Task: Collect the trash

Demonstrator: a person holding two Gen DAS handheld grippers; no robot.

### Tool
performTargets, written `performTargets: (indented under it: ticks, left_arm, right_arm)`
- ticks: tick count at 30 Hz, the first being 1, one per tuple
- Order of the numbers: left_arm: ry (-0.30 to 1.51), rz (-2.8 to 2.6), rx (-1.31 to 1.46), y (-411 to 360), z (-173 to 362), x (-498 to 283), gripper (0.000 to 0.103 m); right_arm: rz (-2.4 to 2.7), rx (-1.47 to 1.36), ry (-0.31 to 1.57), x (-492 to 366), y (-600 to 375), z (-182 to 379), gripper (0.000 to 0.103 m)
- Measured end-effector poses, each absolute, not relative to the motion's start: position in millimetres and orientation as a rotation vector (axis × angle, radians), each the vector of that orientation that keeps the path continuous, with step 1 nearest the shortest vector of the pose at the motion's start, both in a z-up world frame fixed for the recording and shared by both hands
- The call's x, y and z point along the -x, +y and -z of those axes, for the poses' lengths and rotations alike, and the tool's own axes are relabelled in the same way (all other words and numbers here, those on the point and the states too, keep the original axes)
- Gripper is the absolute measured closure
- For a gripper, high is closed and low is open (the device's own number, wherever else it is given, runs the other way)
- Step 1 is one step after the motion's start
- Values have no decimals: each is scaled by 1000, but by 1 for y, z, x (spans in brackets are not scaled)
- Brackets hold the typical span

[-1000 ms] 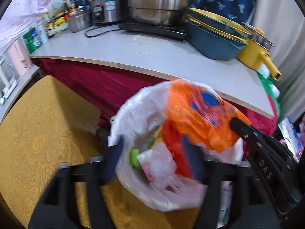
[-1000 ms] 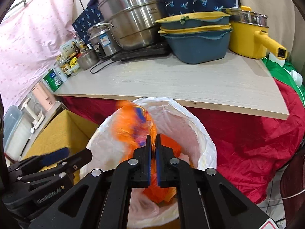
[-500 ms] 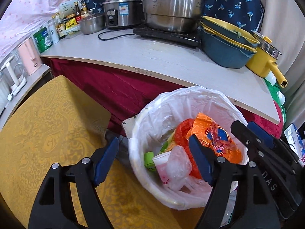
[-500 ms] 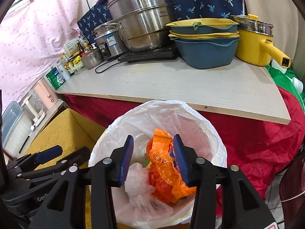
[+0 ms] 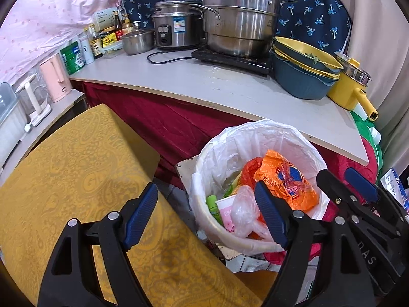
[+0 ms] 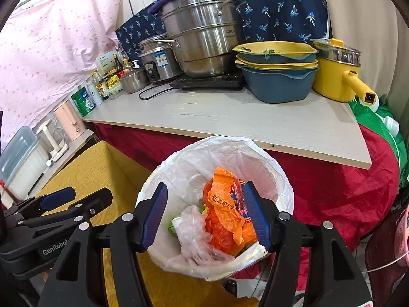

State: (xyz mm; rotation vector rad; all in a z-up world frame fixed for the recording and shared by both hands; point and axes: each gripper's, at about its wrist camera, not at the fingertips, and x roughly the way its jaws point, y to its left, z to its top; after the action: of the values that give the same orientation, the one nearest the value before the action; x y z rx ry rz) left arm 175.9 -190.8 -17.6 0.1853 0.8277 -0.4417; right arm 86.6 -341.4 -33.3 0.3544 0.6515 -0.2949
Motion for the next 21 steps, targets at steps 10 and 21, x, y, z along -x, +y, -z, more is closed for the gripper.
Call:
performTargets:
  ticks: [10,21]
  left_arm:
    - [811,400,-172,-170,15,-153,22]
    - [792,373,-187,-155,13,-131,21]
  right_arm:
    - [308,-316,659,-66,-330,26,30]
    - [311,-286,681,-45,-313,24,22]
